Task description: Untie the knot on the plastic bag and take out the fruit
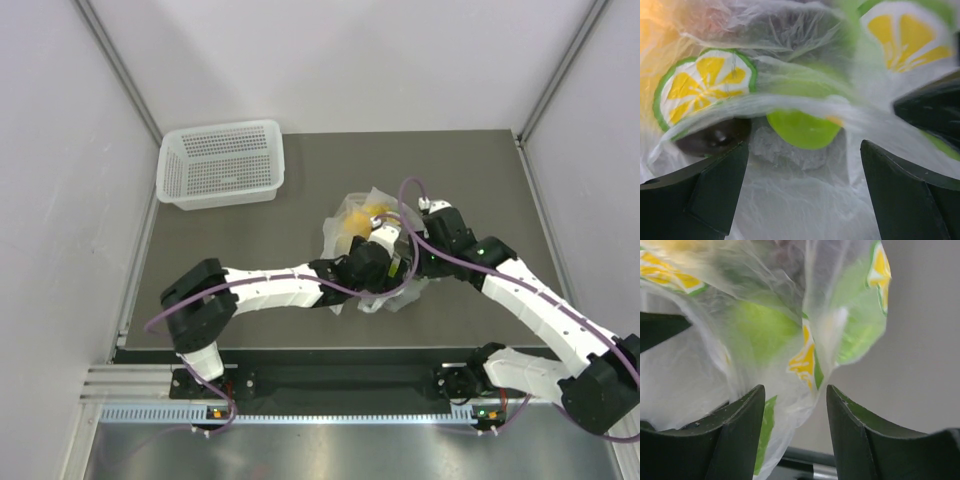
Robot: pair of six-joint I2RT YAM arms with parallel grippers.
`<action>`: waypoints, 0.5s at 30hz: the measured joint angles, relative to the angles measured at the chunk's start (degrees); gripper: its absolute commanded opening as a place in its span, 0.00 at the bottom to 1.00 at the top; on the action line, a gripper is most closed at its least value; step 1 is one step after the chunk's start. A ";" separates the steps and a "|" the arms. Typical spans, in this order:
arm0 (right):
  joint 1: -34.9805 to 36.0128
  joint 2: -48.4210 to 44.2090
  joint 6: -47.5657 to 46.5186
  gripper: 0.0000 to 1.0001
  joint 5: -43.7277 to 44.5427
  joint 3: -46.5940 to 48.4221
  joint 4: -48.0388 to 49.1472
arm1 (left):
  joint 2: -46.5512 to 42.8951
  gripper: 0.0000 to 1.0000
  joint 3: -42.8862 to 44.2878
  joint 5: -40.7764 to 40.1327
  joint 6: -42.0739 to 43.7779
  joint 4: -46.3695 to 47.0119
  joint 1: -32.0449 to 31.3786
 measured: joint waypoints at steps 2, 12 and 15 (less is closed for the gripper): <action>-0.46 -0.04 0.42 0.53 0.48 -0.87 -0.44 | 2.25 0.99 0.00 -0.02 0.24 0.83 0.00; -0.63 -2.47 0.42 0.53 1.29 -2.29 -1.18 | 8.72 0.99 1.81 -0.76 0.50 7.08 0.00; -0.66 -2.64 0.42 0.53 2.21 -2.95 -1.01 | 9.79 0.97 2.21 -1.05 0.96 7.93 -0.02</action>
